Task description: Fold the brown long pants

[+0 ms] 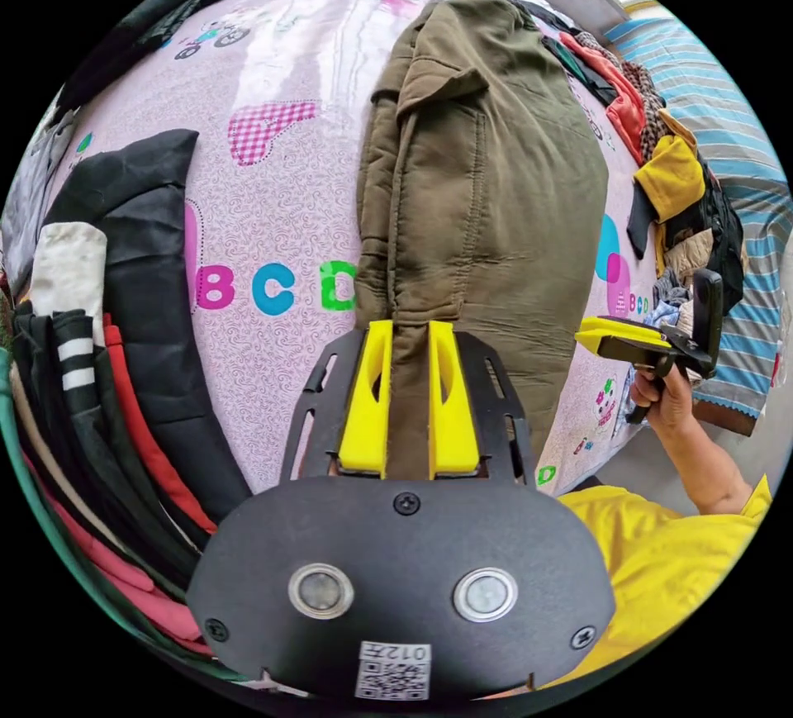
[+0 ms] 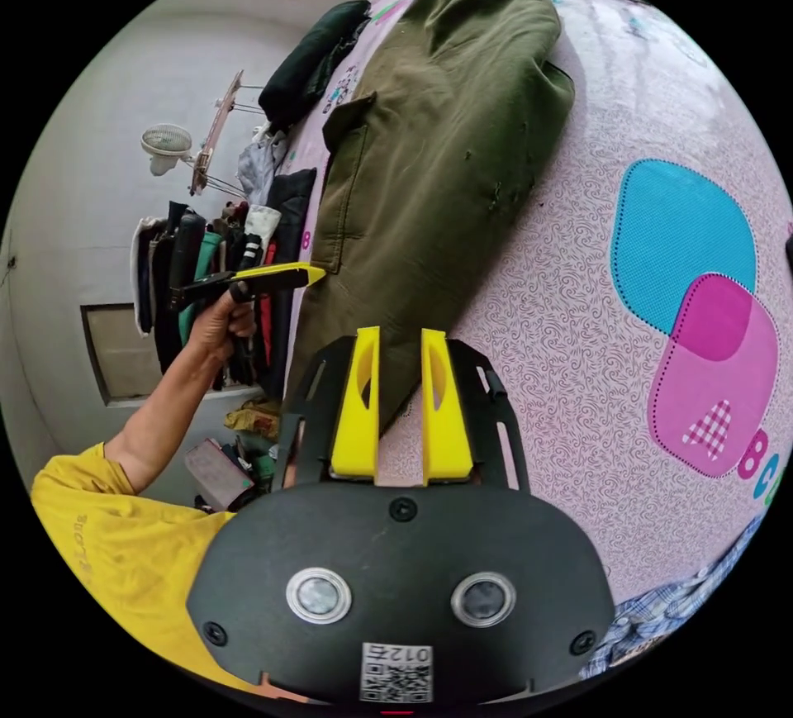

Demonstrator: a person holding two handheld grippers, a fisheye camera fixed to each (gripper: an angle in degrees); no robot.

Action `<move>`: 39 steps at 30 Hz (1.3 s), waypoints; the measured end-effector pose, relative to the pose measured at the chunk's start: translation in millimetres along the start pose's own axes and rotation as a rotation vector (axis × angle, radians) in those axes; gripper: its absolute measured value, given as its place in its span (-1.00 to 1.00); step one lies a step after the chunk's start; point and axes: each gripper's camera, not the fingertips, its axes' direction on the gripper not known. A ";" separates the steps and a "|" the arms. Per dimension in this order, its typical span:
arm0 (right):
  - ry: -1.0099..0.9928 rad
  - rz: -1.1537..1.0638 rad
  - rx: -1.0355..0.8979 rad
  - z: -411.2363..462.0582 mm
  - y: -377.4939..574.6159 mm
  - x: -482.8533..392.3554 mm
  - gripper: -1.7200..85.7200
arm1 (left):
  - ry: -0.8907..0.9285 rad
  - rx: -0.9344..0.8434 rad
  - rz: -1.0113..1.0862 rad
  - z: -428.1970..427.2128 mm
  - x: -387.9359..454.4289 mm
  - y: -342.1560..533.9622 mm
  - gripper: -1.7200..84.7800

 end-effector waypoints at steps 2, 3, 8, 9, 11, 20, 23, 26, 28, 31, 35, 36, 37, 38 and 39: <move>-0.035 -0.002 0.018 -3.0 -4.7 -2.3 -0.88 | 0.050 -0.012 0.012 -8.3 -4.1 -10.0 -0.90; -0.067 0.001 0.036 -9.4 -6.0 -7.3 -0.89 | 0.084 -0.007 0.020 -23.1 -4.5 -15.7 -0.92; -0.029 -0.097 0.139 -31.1 -11.0 -43.4 -0.92 | -0.004 0.028 0.167 -55.4 0.1 -47.9 -0.94; 0.003 -0.066 0.106 -18.7 -20.8 -40.6 -0.92 | 0.007 -0.011 0.171 -36.9 -5.7 -59.0 -0.94; 0.063 -0.009 0.038 3.3 -34.8 -30.5 -0.92 | 0.034 -0.131 0.120 1.5 -14.9 -71.4 -0.95; 0.053 -0.007 0.093 -16.6 -35.7 -46.3 -0.93 | -0.113 0.100 0.001 -50.5 -21.8 -42.9 -0.94; 0.057 -0.129 0.130 -27.2 -20.4 -81.6 -0.94 | -0.171 0.177 0.062 -69.6 7.2 -6.7 -0.95; 0.086 -0.311 0.050 2.7 -14.2 -131.4 -0.94 | -0.155 0.054 0.135 -39.5 24.6 8.5 -0.95; 0.195 -0.420 -0.039 42.7 -20.3 -163.2 -0.95 | -0.221 -0.004 0.100 -13.3 18.1 9.9 -0.95; 0.462 -0.439 -0.169 88.2 -37.4 -167.6 -0.95 | -0.179 0.005 0.076 3.9 -4.3 7.6 -0.95; 0.471 -0.427 -0.216 99.4 -51.6 -183.0 -0.96 | -0.053 0.024 0.057 -7.4 -25.2 7.2 -0.95; 0.507 -0.452 -0.226 105.3 -51.2 -194.3 -0.96 | -0.066 0.034 0.048 -17.0 -27.0 12.5 -0.95; 0.547 -0.467 -0.222 109.7 -49.2 -203.8 -0.96 | -0.106 0.053 0.043 -29.4 -26.0 22.4 -0.95; 0.568 -0.461 -0.220 111.3 -48.0 -207.3 -0.96 | -0.119 0.062 0.050 -35.9 -24.4 28.7 -0.95; 0.589 -0.438 -0.208 111.1 -44.9 -214.6 -0.96 | -0.127 0.078 0.075 -48.6 -19.6 43.7 -0.95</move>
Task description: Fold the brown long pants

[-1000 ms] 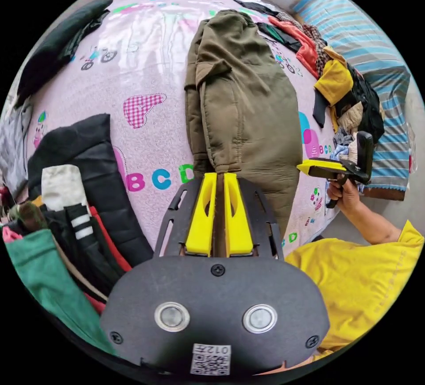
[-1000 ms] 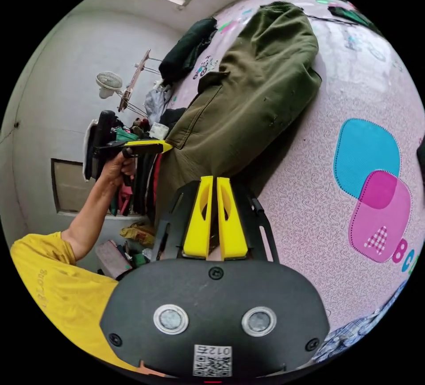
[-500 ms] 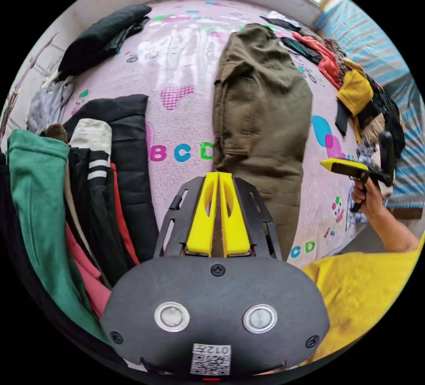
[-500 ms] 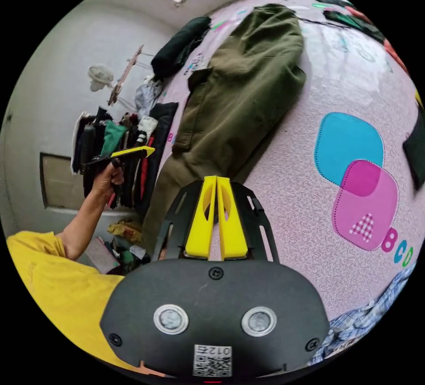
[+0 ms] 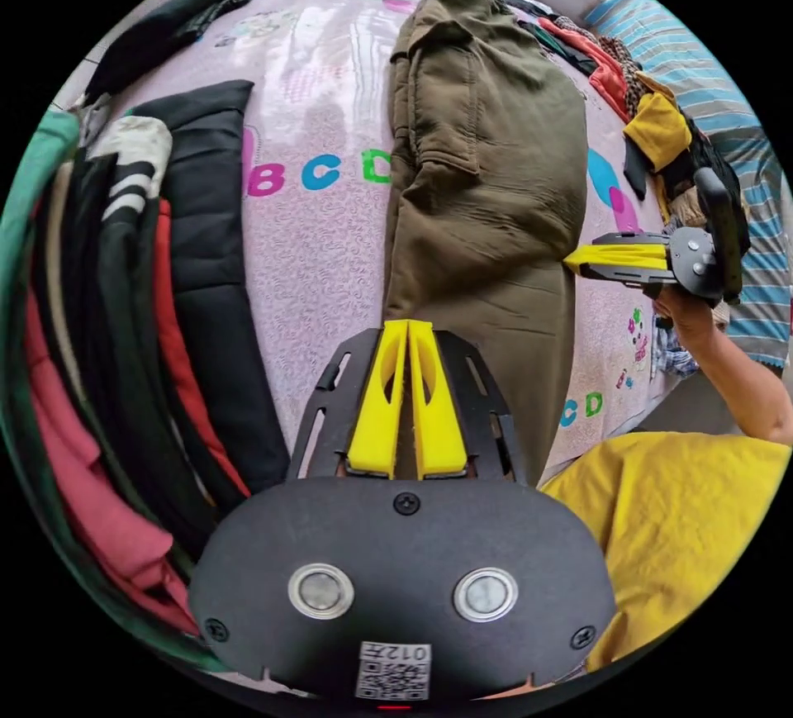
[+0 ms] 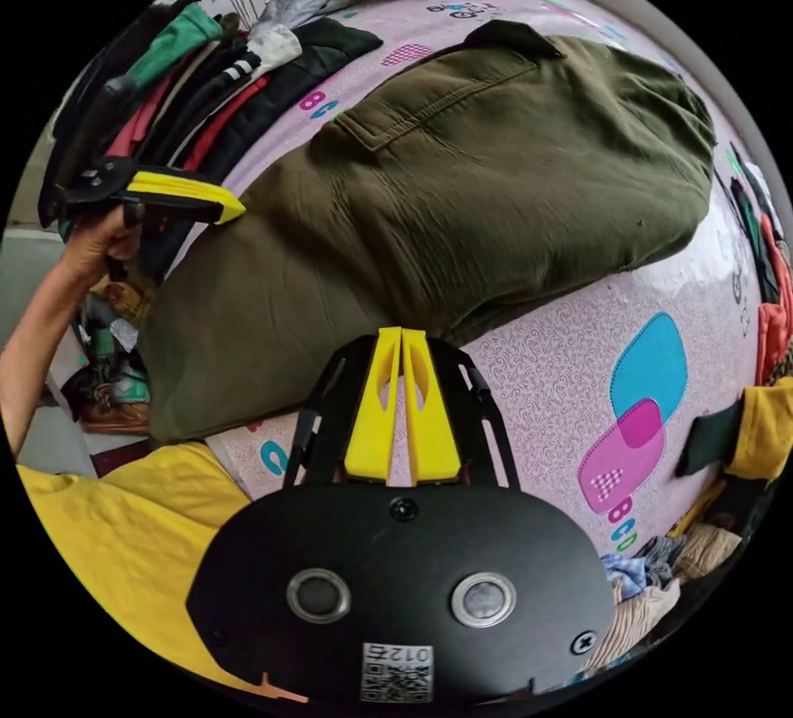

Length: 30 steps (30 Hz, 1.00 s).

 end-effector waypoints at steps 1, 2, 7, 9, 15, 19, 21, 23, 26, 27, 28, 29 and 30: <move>-0.007 0.001 0.041 -10.9 3.3 -9.5 -0.96 | 0.003 0.026 0.023 -13.5 6.2 16.5 -0.95; -0.021 -0.008 0.078 -18.3 5.9 -15.8 -0.96 | 0.007 0.039 0.031 -18.7 9.9 25.4 -0.95; -0.126 -0.217 0.161 -27.0 4.9 -103.9 -0.96 | 0.046 -0.057 0.125 6.0 52.1 88.7 -0.95; -0.045 -0.310 0.068 -2.0 -0.3 -135.2 -0.96 | -0.064 -0.183 0.124 38.4 57.4 103.6 -0.95; 0.107 -0.395 0.056 32.4 1.9 -157.2 -0.96 | 0.058 -0.122 -0.035 38.6 22.3 130.0 -0.95; -0.028 -0.278 -0.024 26.6 -16.2 -140.7 -0.95 | 0.084 -0.049 -0.010 7.5 34.0 141.0 -0.95; -0.060 -0.324 0.025 13.5 -12.3 -151.0 -0.95 | 0.133 -0.035 0.053 2.6 55.0 147.7 -0.95; -0.054 -0.404 0.073 6.2 -3.3 -170.4 -0.95 | 0.150 -0.076 0.120 11.9 78.6 153.8 -0.95; -0.056 -0.498 -0.005 28.6 3.8 -195.9 -0.95 | 0.079 -0.202 0.194 49.1 108.6 164.3 -0.95; -0.020 -0.505 -0.068 47.5 4.6 -199.3 -0.95 | 0.052 -0.191 0.195 57.5 113.1 169.1 -0.95; -0.007 -0.512 -0.056 56.9 6.8 -198.2 -0.95 | 0.057 -0.155 0.189 55.5 112.3 173.0 -0.95; -0.015 -0.518 -0.032 56.1 8.0 -196.1 -0.95 | 0.068 -0.161 0.182 55.4 110.7 173.5 -0.95; -0.039 -0.504 -0.041 57.7 5.4 -190.6 -0.95 | 0.097 -0.170 0.158 53.1 106.1 173.8 -0.95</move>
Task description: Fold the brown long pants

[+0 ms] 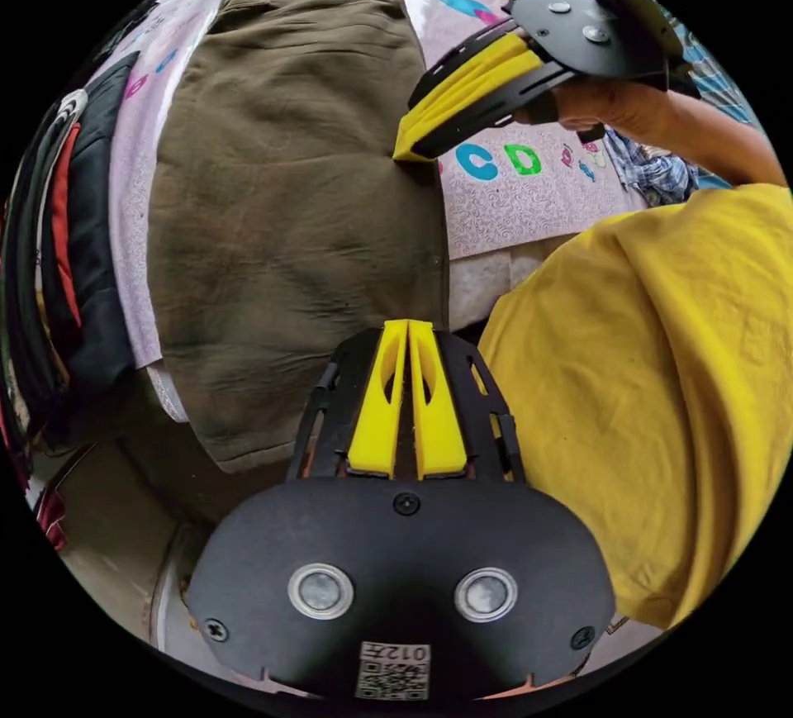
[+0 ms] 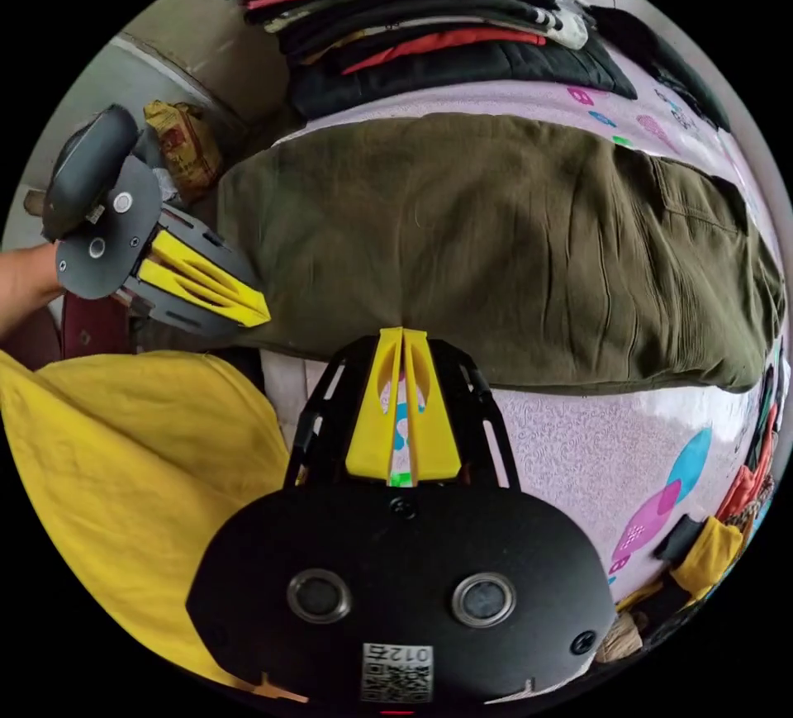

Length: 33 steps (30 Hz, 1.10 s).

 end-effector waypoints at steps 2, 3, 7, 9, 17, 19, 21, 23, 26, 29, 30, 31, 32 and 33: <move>-0.044 0.026 -0.027 -2.3 -3.2 10.3 -0.95 | -0.007 -0.017 -0.018 -8.1 -3.4 3.5 -0.95; -0.022 0.033 -0.039 -6.5 -5.0 14.0 -0.95 | -0.063 0.012 -0.040 -18.2 -4.7 7.6 -0.95; 0.074 0.040 0.010 -12.6 -0.8 25.6 -0.95 | -0.182 0.057 -0.193 -30.2 -28.6 14.2 -0.95; 0.069 0.056 -0.073 8.4 0.0 36.5 -0.95 | -0.105 -0.001 -0.231 -14.3 -45.5 12.0 -0.95; 0.021 0.172 0.120 -32.7 34.9 116.5 -0.95 | -0.064 0.084 -0.142 -88.5 -59.1 -53.0 -0.95; 0.092 0.310 0.205 -55.0 55.1 172.9 -0.95 | -0.103 0.162 -0.071 -116.1 -55.9 -111.0 -0.95; 0.143 0.407 0.245 -69.8 68.6 218.6 -0.95 | -0.135 0.209 -0.028 -133.8 -53.6 -160.4 -0.95; 0.175 0.500 0.270 -82.9 80.5 261.7 -0.95 | -0.212 0.278 0.011 -154.4 -49.5 -206.5 -0.95; 0.225 0.590 0.323 -99.0 96.2 317.3 -0.95 | -0.341 0.377 -0.039 -182.4 -56.6 -273.4 -0.95; 0.254 0.632 0.346 -96.8 104.0 356.7 -0.95 | -0.288 0.416 -0.038 -190.4 -68.0 -327.6 -0.95; 0.252 0.643 0.344 -90.6 105.4 369.7 -0.95 | -0.282 0.421 -0.041 -188.6 -70.4 -344.0 -0.95; 0.250 0.655 0.339 -82.5 106.5 381.1 -0.95 | -0.307 0.403 -0.066 -182.9 -72.4 -358.1 -0.95; 0.246 0.660 0.335 -77.9 107.0 386.3 -0.95 | -0.323 0.387 -0.085 -178.4 -73.6 -364.2 -0.95; 0.228 0.669 0.325 -67.8 108.2 395.7 -0.95 | -0.337 0.344 -0.116 -166.7 -75.8 -374.2 -0.95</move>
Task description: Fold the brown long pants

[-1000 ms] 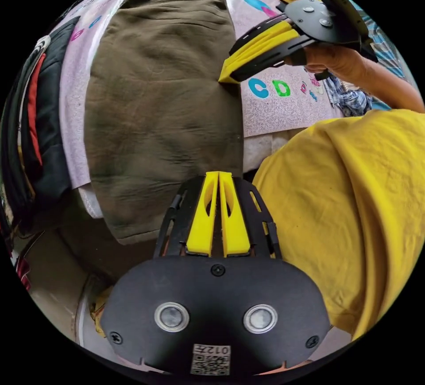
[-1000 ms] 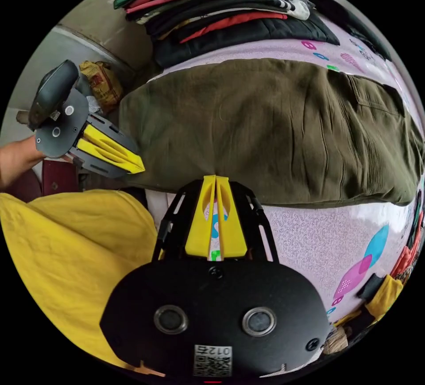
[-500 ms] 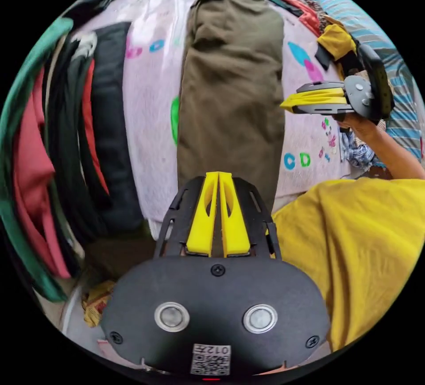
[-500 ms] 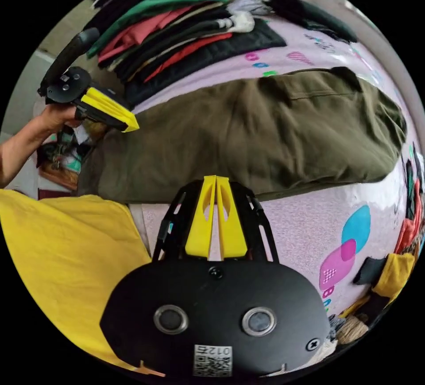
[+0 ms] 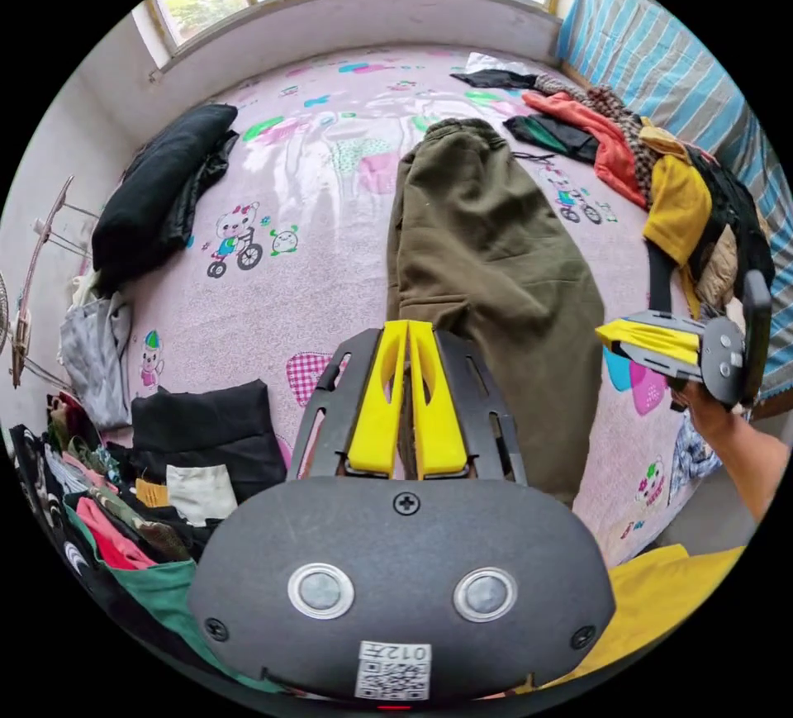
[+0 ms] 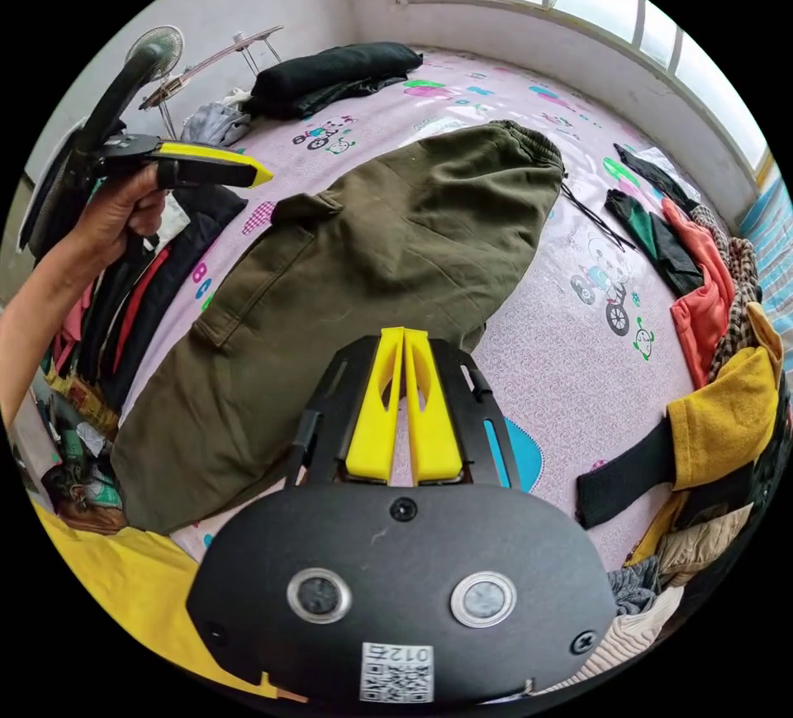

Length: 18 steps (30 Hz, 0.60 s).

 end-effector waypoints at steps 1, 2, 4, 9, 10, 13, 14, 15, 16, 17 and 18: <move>-0.012 0.009 -0.011 10.6 0.9 5.7 -0.95 | 0.020 -0.048 -0.008 13.8 4.5 -1.0 -0.95; -0.016 0.011 -0.012 14.7 2.0 7.7 -0.95 | 0.045 -0.068 -0.010 18.6 7.5 0.0 -0.95; -0.022 0.010 -0.003 27.0 8.4 15.0 -0.95 | 0.111 -0.021 0.042 17.3 29.5 15.1 -0.95; -0.056 0.006 -0.031 57.8 14.4 34.5 -0.95 | -0.017 -0.059 0.135 44.0 73.7 38.6 -0.95; -0.065 0.011 -0.046 66.4 13.6 39.3 -0.95 | -0.034 -0.061 0.149 50.6 79.5 40.0 -0.95; -0.060 -0.013 -0.083 87.7 11.6 45.4 -0.95 | -0.107 -0.083 0.229 66.3 99.1 42.3 -0.95; -0.053 -0.024 -0.084 91.2 11.7 45.7 -0.95 | -0.128 -0.082 0.250 67.1 104.2 43.5 -0.95; -0.042 -0.038 -0.081 96.0 12.2 46.8 -0.95 | -0.166 -0.076 0.287 68.6 113.9 47.3 -0.95; -0.044 -0.041 -0.087 99.3 12.3 49.5 -0.95 | -0.195 -0.058 0.306 69.4 121.2 53.4 -0.95; -0.049 -0.042 -0.092 100.1 12.2 51.5 -0.95 | -0.203 -0.044 0.308 69.7 123.7 57.2 -0.95; -0.070 -0.031 -0.102 97.8 11.3 57.1 -0.95 | -0.207 -0.016 0.300 70.2 126.2 64.5 -0.95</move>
